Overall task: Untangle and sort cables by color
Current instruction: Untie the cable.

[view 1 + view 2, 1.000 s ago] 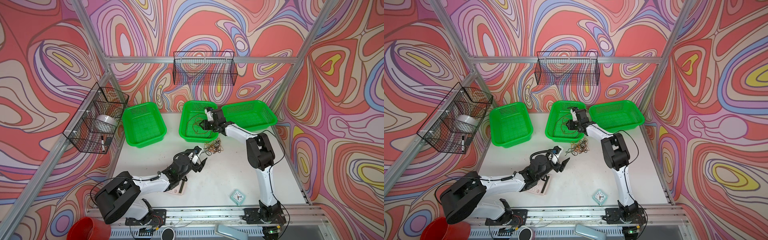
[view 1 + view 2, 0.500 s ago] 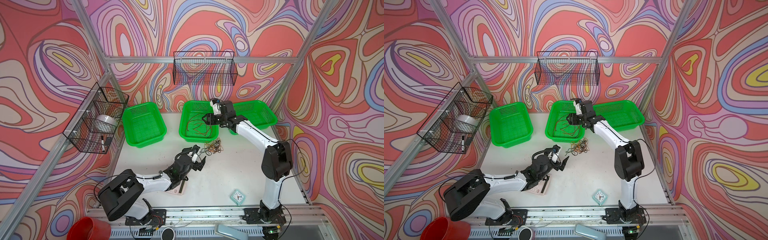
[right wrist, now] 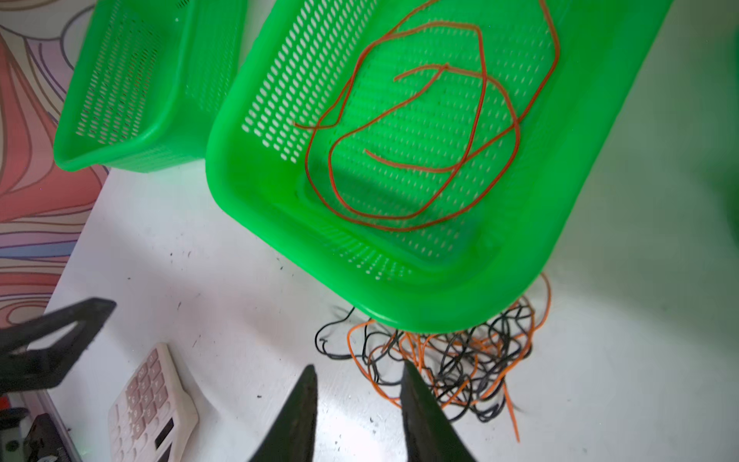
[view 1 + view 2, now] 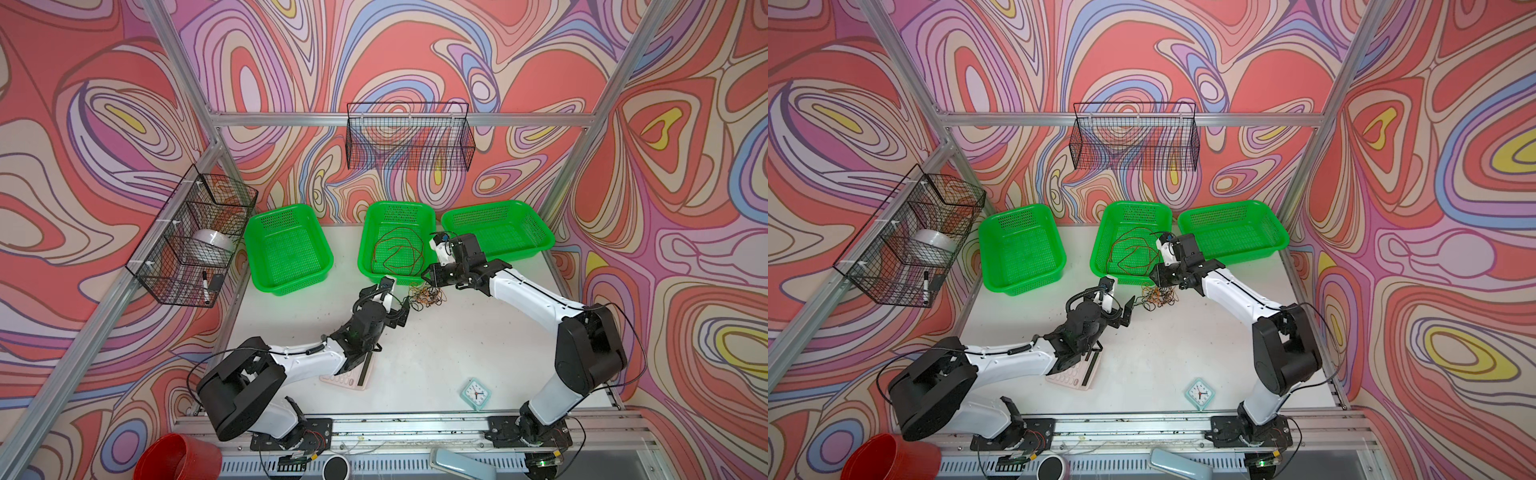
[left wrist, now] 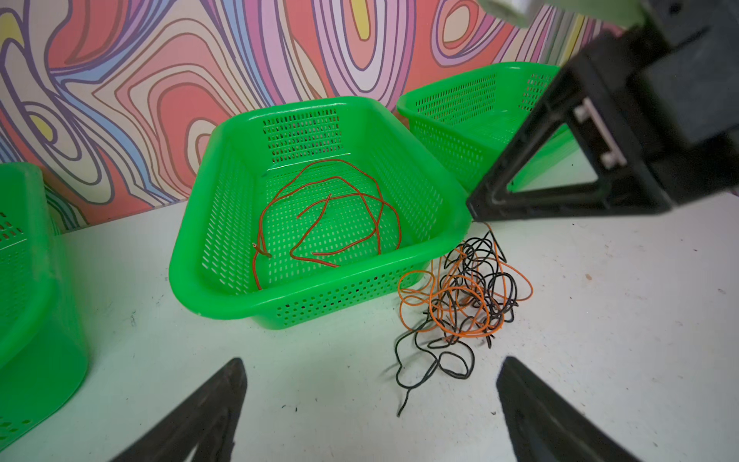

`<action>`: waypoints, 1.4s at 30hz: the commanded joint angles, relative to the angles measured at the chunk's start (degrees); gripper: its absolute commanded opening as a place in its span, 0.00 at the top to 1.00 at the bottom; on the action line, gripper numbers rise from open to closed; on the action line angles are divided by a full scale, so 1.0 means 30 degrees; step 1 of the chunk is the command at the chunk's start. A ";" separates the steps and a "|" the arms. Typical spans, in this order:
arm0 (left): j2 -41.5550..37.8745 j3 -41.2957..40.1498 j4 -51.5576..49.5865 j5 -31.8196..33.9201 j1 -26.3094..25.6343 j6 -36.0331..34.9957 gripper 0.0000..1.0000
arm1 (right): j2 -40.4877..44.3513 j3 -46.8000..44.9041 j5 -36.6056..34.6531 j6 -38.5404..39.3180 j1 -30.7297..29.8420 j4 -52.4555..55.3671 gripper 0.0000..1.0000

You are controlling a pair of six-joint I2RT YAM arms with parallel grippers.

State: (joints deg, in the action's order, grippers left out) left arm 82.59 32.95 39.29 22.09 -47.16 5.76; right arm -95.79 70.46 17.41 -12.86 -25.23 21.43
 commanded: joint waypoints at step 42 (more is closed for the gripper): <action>-0.1656 -0.0728 -0.1963 -0.2061 0.1159 0.0409 0.06 | -0.6299 0.3322 -0.2896 0.0472 -0.2897 0.0546 0.69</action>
State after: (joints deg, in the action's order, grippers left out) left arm 77.60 30.63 33.80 16.53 -43.77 7.51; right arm -113.45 78.91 8.78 -12.12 -33.43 21.87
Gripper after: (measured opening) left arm 0.944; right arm 0.329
